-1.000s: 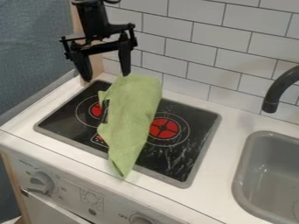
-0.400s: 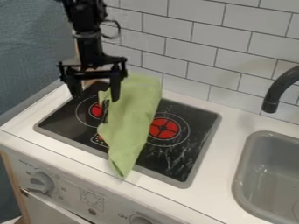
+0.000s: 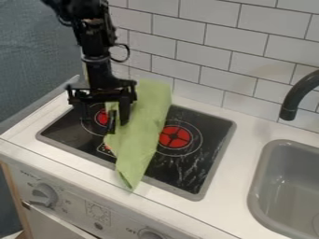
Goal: Unfold the cloth from left to right
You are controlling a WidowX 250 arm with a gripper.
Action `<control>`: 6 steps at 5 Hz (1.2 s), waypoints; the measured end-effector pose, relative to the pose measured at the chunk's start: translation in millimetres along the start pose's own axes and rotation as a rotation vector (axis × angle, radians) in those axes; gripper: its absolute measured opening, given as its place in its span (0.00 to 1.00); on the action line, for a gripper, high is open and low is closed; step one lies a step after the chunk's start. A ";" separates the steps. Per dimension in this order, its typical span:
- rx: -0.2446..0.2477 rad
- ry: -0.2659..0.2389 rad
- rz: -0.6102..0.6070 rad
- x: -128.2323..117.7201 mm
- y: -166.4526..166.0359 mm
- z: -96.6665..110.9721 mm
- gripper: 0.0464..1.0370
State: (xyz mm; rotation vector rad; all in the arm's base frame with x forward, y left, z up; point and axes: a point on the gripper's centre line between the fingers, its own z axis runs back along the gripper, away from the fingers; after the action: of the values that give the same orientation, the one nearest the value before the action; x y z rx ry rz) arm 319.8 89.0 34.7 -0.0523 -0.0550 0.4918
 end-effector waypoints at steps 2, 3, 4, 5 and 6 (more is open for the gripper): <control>0.034 0.038 0.005 -3.4 4.6 -15.5 0.90; 0.049 0.027 0.007 -1.9 5.6 -16.0 0.59; 0.052 0.024 0.008 -1.4 6.0 -15.5 0.31; 0.051 0.027 0.009 -1.9 5.9 -16.0 0.13; 0.050 0.033 0.011 -3.0 5.7 -15.5 0.04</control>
State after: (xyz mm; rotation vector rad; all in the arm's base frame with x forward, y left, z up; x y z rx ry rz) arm 315.5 92.1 18.8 -0.0118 -0.0098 0.5034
